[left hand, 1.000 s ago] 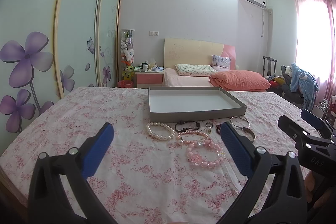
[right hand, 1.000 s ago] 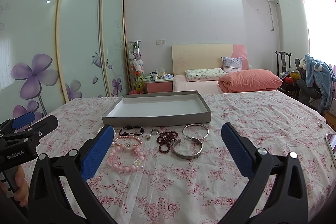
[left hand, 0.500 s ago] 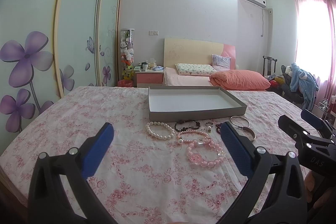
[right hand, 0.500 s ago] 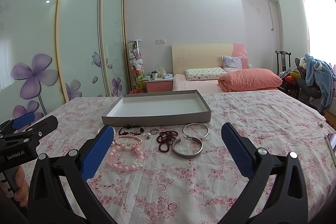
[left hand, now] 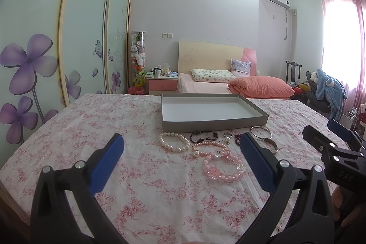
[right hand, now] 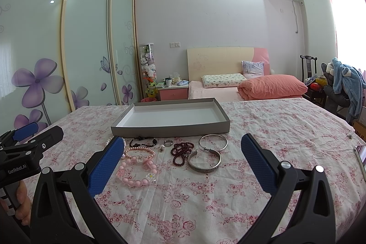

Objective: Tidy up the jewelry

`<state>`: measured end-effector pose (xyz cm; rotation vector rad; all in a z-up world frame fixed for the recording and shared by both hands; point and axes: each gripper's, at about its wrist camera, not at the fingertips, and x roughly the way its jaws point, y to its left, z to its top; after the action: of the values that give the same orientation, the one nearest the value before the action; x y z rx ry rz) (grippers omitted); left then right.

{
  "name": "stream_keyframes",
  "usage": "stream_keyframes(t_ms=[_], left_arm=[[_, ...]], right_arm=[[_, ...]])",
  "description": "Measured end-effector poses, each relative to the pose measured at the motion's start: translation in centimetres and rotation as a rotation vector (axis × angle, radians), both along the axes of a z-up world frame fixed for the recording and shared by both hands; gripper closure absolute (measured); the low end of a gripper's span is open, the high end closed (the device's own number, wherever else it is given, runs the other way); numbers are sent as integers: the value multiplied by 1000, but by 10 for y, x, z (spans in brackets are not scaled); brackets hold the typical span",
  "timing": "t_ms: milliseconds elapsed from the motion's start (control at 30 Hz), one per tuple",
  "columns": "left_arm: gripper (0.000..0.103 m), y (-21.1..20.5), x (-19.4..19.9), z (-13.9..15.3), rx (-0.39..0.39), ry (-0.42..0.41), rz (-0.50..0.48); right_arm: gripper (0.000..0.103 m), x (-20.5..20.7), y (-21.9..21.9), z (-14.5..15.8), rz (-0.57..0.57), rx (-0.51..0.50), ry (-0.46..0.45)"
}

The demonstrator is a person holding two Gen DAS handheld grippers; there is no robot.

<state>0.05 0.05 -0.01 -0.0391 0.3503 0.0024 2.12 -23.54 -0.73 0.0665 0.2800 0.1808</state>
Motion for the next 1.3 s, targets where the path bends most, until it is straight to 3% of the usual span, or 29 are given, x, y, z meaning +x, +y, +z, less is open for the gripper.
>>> stream_keyframes(t_ms=[1000,1300], left_arm=[[4,3,1,-15,-3,10,3],[4,3,11,-19,-7,54,9]], right_arm=[[2,2,0,-3,-1,1,5],[2,16,-3,-12,-16,-9,65]])
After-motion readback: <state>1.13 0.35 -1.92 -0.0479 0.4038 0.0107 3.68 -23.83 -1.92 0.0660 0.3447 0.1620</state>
